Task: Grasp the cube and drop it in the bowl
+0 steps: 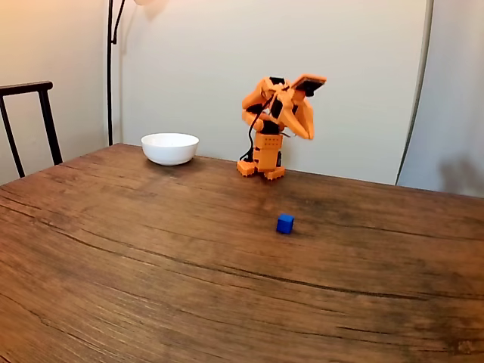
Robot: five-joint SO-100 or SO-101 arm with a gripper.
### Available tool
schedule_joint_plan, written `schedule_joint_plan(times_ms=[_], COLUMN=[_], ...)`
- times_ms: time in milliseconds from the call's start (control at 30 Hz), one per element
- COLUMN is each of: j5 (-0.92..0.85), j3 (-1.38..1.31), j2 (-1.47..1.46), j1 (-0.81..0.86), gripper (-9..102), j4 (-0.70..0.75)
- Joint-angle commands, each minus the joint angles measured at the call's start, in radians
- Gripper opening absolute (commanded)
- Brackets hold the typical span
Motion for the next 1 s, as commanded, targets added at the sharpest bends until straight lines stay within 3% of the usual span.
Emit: schedule_joint_plan(times_ms=[0,467,967], j5=[0.005,-0.012,-0.238], j3=[-0.121,-0.408,-0.466], j2=[-0.137,-0.663,-0.9], j1=[0.006,0.006,0.04], gripper=[0,0,0], j4=[-0.02,-0.026,-0.034])
